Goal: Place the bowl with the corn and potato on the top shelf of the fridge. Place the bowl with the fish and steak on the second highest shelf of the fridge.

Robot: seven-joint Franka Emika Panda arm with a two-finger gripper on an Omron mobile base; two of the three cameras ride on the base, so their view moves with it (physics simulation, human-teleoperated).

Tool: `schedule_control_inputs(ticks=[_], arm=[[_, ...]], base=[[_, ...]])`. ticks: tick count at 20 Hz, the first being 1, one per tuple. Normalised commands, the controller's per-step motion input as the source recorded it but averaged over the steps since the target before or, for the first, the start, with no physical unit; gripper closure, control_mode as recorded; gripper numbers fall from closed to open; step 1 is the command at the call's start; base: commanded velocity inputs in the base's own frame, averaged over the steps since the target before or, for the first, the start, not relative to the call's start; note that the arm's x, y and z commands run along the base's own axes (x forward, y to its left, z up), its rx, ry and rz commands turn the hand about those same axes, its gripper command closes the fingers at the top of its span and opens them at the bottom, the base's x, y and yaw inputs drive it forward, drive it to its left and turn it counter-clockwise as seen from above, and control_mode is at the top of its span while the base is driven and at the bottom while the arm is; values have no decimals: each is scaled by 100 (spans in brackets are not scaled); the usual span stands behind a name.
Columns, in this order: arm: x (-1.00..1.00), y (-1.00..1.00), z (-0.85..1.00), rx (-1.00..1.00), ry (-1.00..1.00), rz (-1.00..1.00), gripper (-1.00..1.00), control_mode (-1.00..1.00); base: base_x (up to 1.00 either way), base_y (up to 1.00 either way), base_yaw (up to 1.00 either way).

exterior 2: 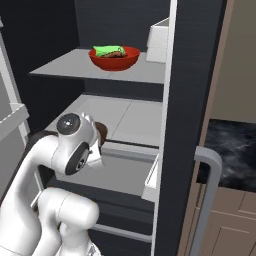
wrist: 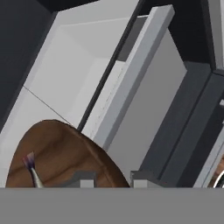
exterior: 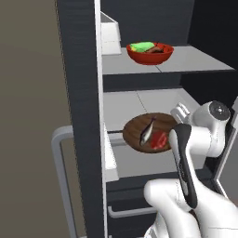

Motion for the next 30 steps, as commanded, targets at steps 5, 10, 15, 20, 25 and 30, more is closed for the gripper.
schedule_control_inputs(ticks=[5,10,15,20,25,30], arm=[[79,0,7,14,-3,-12,100,-100],[100,0,5,0,1,-21,100,-100],[73,-9,-9,0,8,-13,100,-100],[66,-20,-19,3,15,-13,100,-100],[65,-16,-19,3,19,-13,100,-100],[70,-4,-13,0,8,-12,100,-100]], base=[[0,0,0],[0,0,0],[0,0,0],[0,0,0],[0,0,0],[0,0,0]])
